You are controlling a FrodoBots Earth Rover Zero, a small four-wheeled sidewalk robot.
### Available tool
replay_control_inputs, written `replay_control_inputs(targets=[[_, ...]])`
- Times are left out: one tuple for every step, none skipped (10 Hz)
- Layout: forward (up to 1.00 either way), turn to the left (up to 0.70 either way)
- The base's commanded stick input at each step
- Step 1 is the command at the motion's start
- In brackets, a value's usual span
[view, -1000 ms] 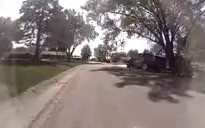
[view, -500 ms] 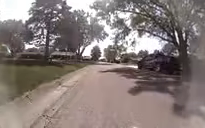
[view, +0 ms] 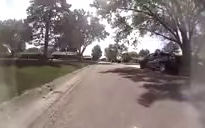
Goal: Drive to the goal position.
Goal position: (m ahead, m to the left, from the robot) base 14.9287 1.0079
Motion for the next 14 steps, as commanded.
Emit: replay_control_inputs(targets=[[1.0, 0.03], [1.0, 0.03], [1.0, 0.12], [1.0, 0.18], [1.0, 0.21], [1.0, 0.16], [1.0, 0.03], [1.0, 0.02], [1.0, 0.03], [1.0, 0.03], [1.0, 0.03], [1.0, 0.09], [1.0, 0.15], [1.0, 0.29]])
